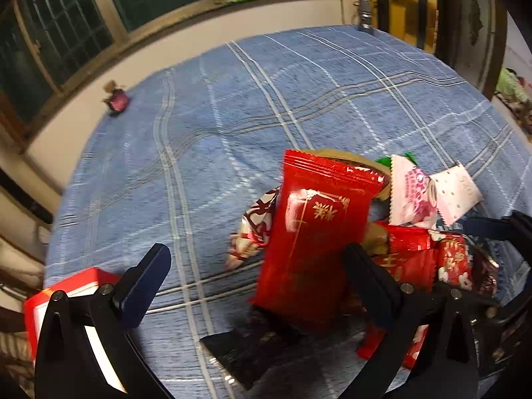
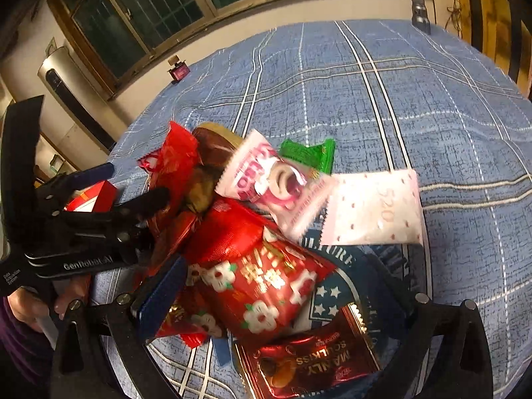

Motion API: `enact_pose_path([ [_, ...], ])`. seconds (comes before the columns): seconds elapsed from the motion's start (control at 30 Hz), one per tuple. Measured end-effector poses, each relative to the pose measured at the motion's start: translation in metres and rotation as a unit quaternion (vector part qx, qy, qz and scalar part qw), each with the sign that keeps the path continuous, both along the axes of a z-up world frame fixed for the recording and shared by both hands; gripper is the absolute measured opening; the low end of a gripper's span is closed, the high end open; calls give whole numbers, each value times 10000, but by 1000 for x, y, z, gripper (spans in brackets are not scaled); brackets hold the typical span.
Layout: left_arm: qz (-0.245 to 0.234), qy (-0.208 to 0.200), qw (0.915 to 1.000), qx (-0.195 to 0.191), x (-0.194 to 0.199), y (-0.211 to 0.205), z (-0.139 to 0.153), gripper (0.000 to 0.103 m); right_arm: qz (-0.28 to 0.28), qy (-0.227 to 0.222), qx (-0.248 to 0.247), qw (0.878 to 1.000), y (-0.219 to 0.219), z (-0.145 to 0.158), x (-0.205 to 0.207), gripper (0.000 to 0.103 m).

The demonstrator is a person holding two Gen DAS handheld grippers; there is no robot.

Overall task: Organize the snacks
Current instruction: 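Grasp a red gold-print packet with the left gripper while the right grasps a red floral packet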

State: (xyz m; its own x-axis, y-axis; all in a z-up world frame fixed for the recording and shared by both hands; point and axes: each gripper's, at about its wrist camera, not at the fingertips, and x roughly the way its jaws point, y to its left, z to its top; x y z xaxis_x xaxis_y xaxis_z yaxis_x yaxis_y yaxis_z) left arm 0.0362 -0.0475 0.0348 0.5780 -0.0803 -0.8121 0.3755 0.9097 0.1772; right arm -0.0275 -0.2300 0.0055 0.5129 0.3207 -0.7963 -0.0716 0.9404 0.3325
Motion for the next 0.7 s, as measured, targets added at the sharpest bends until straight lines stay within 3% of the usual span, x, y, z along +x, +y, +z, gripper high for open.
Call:
enact_pose_path([
  [0.1, -194, 325, 9990, -246, 1, -4, -9, 99, 72, -105, 31, 9999, 3, 1, -1, 84],
  [0.17, -331, 421, 9974, -488, -3, -4, -10, 85, 163, -143, -109, 9997, 7, 2, -3, 68],
  [0.2, -388, 490, 9962, -611, -3, -4, -10, 71, 209, -154, -141, 9996, 8, 2, -4, 56],
  [0.23, -453, 610, 9940, -787, -4, -3, -9, 63, 255, -150, -106, 9995, 8, 2, -5, 55],
  [0.4, -539, 563, 9940, -763, -18, -4, -7, 54, 344, -184, 27, 9992, 4, 3, -18, 55],
  [0.7, -897, 641, 9885, -1039, -66, 8, -4, 49, 101, -263, 648, 9975, -31, 10, -53, 55],
])
